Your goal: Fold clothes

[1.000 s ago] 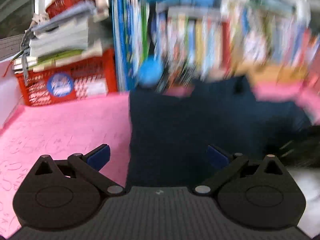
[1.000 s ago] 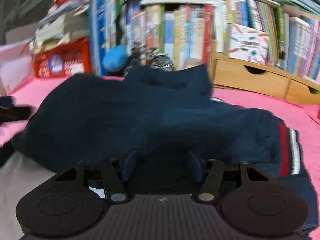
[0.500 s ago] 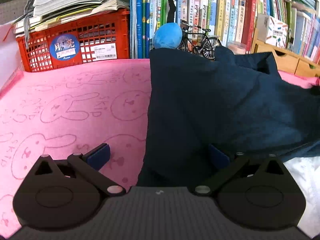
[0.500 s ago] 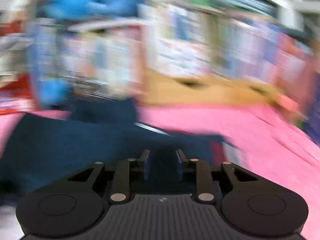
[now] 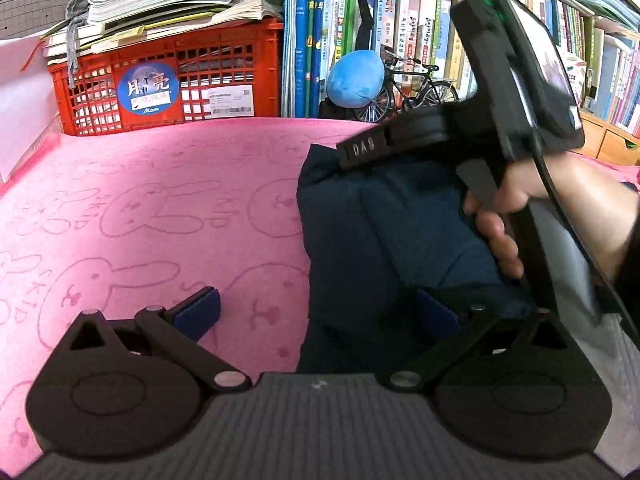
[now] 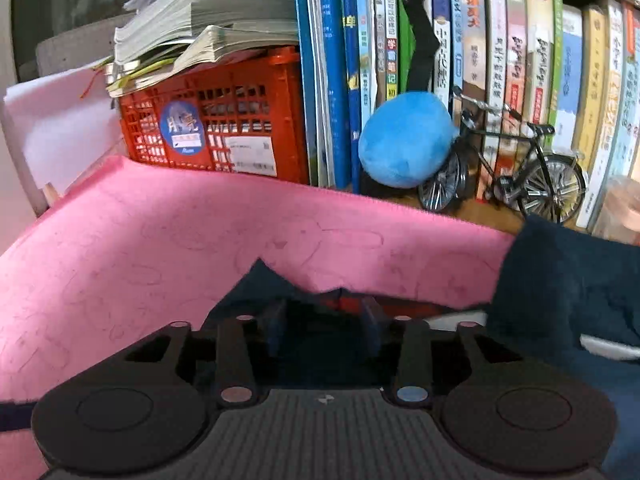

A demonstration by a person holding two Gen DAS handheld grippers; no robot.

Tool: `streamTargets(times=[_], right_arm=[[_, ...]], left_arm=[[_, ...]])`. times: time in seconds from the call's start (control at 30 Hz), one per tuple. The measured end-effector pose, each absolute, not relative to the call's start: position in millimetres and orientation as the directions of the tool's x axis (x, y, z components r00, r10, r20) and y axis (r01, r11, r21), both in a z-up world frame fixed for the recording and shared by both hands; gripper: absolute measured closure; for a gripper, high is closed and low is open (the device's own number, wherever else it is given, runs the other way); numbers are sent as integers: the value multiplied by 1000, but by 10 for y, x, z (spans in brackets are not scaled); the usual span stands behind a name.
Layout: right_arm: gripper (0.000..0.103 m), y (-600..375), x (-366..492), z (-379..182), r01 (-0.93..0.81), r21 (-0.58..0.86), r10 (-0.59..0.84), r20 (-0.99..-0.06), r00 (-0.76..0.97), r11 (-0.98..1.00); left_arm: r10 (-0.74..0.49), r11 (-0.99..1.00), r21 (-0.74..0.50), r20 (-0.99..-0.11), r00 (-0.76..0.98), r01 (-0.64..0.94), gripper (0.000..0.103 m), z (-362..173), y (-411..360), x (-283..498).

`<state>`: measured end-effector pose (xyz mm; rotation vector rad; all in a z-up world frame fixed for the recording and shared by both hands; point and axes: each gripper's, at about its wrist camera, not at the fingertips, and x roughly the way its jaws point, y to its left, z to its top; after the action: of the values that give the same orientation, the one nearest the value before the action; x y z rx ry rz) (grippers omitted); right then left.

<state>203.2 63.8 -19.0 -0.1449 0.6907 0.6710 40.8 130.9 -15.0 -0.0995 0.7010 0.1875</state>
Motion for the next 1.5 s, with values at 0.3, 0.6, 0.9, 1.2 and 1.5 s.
streamTargets(times=[0.3,0.6,0.9,1.2,1.5], right_arm=[[45,-402,1238,133,-564,-67,445,-541,714,823],[45,-2040,1262,-55,-75,33,80,-595,800,997],[16,-2120,-340,208,-291,100,304,-461,834,951],[15,-2164,-1843,-250,-332,8,293,-491,821,943],[6,-2080,-2770,-365,-292,-98,209,-492,845,951]], left_arm=[[140,978,-24,-650,747,-205,0,-151,1318,397],[129,983,-18,-653,746,-185,0,-141,1305,413],[55,997,-8,-654,755,-80,0,43,1138,-366],[7,999,42,-669,743,28,0,-7,732,-1610],[13,999,38,-677,736,17,0,-47,427,-2402]])
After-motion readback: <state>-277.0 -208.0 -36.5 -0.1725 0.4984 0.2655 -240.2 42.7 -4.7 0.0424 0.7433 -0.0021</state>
